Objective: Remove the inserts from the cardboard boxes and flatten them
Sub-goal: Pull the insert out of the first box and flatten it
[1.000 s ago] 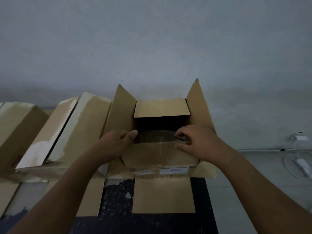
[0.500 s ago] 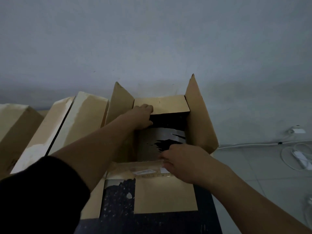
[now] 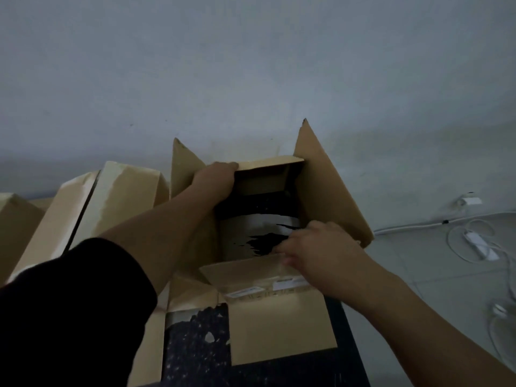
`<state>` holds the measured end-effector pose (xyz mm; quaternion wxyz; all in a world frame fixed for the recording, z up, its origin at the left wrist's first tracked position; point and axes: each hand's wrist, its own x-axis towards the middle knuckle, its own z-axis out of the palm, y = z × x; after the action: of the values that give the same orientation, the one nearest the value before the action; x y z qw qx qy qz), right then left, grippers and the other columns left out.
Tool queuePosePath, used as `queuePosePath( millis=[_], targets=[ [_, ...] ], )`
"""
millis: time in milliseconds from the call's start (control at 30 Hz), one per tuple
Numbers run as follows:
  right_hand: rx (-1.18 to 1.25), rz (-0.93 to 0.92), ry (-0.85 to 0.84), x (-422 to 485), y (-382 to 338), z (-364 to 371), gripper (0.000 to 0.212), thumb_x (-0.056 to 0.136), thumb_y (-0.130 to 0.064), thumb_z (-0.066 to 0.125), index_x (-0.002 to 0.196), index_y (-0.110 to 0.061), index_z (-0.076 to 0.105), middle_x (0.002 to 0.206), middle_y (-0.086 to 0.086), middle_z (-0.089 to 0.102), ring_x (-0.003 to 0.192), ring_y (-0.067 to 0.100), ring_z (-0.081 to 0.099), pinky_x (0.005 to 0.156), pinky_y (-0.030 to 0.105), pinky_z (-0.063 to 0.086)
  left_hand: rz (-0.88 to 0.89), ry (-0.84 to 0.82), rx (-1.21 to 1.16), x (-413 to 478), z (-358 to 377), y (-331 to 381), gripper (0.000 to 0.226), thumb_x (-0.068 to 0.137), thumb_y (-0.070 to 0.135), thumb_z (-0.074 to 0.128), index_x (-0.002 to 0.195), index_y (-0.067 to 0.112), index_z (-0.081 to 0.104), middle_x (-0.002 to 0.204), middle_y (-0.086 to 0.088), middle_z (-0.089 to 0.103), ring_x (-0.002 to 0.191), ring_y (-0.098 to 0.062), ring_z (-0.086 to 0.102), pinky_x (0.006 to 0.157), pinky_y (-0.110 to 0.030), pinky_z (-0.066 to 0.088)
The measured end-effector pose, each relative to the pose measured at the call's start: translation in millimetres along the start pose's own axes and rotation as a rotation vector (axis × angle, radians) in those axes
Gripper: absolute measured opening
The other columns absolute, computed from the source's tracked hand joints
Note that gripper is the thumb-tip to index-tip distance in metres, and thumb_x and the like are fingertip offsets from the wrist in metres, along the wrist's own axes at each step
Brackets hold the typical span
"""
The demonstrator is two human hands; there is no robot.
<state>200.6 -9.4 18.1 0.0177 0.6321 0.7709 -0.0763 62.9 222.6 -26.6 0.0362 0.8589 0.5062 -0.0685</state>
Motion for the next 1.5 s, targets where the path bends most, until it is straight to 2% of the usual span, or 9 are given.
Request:
queuePosePath(
  millis=[133, 267, 433, 567, 700, 933, 1100, 1267, 1500],
  targets=[
    [-0.031, 0.136, 0.033, -5, 17, -20, 0.022, 0.097, -0.04, 0.042, 0.114, -0.039, 0.056, 0.119, -0.011, 0.053, 0.118, 0.021, 0.038, 0.102, 0.042, 0.029, 0.014, 0.028, -0.087, 1, -22, -9, 0.042, 0.091, 0.003, 0.039, 0.128, 0.019, 0.052, 0.117, -0.012, 0.061, 0.102, -0.031, 0.059, 0.085, -0.044, 0.052],
    [-0.112, 0.189, 0.142, -9, 31, -33, 0.021, 0.092, -0.046, 0.049, 0.11, -0.042, 0.06, 0.116, -0.007, 0.042, 0.114, 0.024, 0.033, 0.102, 0.043, 0.022, -0.006, 0.085, -0.12, -2, -36, -14, 0.031, 0.095, 0.008, 0.04, 0.121, 0.015, 0.057, 0.112, -0.011, 0.061, 0.097, -0.028, 0.058, 0.078, -0.037, 0.047],
    [-0.176, 0.314, 0.304, -15, 51, -43, 0.011, 0.087, -0.044, 0.059, 0.094, -0.04, 0.067, 0.096, -0.001, 0.04, 0.098, 0.025, 0.041, 0.087, 0.04, 0.032, -0.043, 0.153, -0.153, -8, -55, -19, 0.018, 0.099, 0.018, 0.04, 0.105, 0.016, 0.056, 0.102, -0.011, 0.062, 0.087, -0.025, 0.056, 0.071, -0.035, 0.041],
    [-0.088, 0.366, 0.204, -19, 76, -47, 0.019, 0.097, -0.03, 0.046, 0.104, -0.024, 0.063, 0.079, -0.003, 0.057, 0.071, 0.015, 0.052, 0.049, 0.023, 0.03, -0.085, 0.182, -0.19, -16, -68, -14, 0.018, 0.098, 0.016, 0.041, 0.106, 0.014, 0.057, 0.101, -0.008, 0.058, 0.086, -0.023, 0.051, 0.073, -0.035, 0.037],
    [-0.008, 0.392, 0.201, -23, 95, -47, 0.021, 0.097, -0.021, 0.042, 0.103, -0.015, 0.06, 0.066, -0.003, 0.05, 0.054, 0.009, 0.043, 0.046, 0.025, 0.033, -0.11, 0.217, -0.204, -21, -81, 1, 0.016, 0.099, 0.019, 0.04, 0.1, 0.015, 0.055, 0.096, -0.007, 0.055, 0.084, -0.023, 0.048, 0.072, -0.035, 0.034],
    [0.201, 0.532, 0.356, -35, 112, -73, 0.047, 0.09, -0.054, 0.049, 0.072, -0.011, 0.057, 0.063, 0.006, 0.057, 0.054, 0.015, 0.05, 0.047, 0.024, 0.035, -0.178, 0.214, -0.274, -39, -113, 22, 0.022, 0.1, 0.02, 0.041, 0.109, 0.007, 0.054, 0.098, -0.012, 0.055, 0.084, -0.028, 0.053, 0.073, -0.038, 0.045],
    [0.185, 0.538, 0.364, -35, 128, -87, 0.017, 0.087, -0.013, 0.055, 0.097, -0.003, 0.065, 0.088, 0.014, 0.063, 0.077, 0.025, 0.06, 0.066, 0.033, 0.048, -0.245, 0.188, -0.592, -62, -127, 29, 0.022, 0.098, 0.012, 0.041, 0.111, 0.0, 0.055, 0.104, -0.02, 0.059, 0.088, -0.034, 0.06, 0.069, -0.042, 0.053],
    [0.263, 0.399, 0.369, -34, 124, -91, 0.054, 0.095, -0.008, 0.046, 0.145, -0.026, 0.035, 0.115, 0.014, 0.053, 0.088, 0.02, 0.047, 0.075, 0.028, 0.038, -0.379, 0.189, -1.131, -88, -136, 44, 0.016, 0.099, 0.012, 0.039, 0.113, 0.007, 0.045, 0.093, -0.014, 0.054, 0.077, -0.031, 0.06, 0.042, -0.031, 0.054],
    [0.345, 0.205, 0.228, -36, 112, -92, 0.029, 0.095, -0.015, 0.048, 0.121, -0.019, 0.061, 0.103, 0.003, 0.06, 0.093, 0.019, 0.057, 0.072, 0.026, 0.046, -0.486, 0.338, -1.489, -104, -139, 57, 0.013, 0.1, 0.01, 0.038, 0.095, 0.011, 0.05, 0.089, -0.011, 0.061, 0.077, -0.026, 0.067, 0.07, -0.041, 0.06]
  ],
)
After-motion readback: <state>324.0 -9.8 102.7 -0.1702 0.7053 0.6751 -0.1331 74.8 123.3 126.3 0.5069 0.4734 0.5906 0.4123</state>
